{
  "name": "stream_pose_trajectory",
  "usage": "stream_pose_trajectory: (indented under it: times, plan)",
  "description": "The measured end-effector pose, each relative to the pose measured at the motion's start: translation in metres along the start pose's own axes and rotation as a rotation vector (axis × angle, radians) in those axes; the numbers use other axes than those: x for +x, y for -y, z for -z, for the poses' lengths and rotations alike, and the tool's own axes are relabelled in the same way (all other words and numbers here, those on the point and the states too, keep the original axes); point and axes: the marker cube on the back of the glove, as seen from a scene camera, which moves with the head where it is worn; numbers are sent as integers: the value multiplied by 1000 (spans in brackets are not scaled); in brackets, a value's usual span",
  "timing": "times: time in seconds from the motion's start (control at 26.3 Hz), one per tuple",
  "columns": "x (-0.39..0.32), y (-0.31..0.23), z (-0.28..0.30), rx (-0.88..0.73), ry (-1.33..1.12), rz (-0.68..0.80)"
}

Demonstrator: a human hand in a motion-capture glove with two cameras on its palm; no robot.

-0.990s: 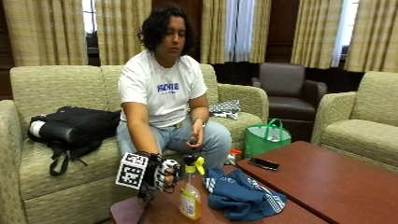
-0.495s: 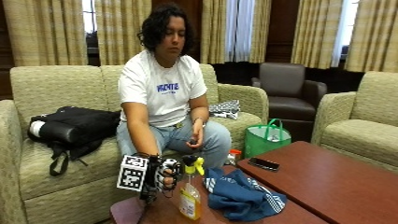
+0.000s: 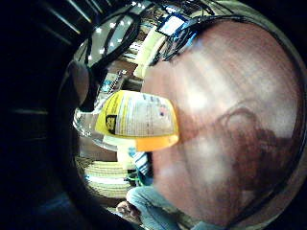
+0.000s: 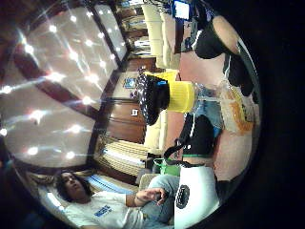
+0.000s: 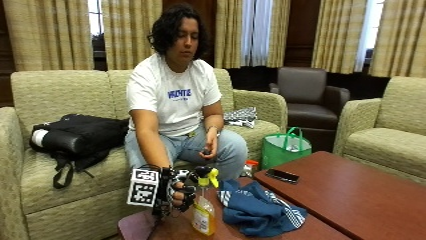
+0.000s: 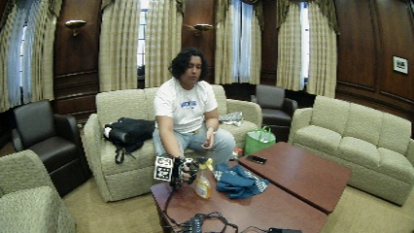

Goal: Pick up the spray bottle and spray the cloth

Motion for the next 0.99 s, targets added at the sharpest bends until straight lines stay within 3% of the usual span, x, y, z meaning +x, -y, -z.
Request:
stream_pose_trajectory:
  times: [0.99]
  plan:
    - [-13,26,-41,-40,-7,29]
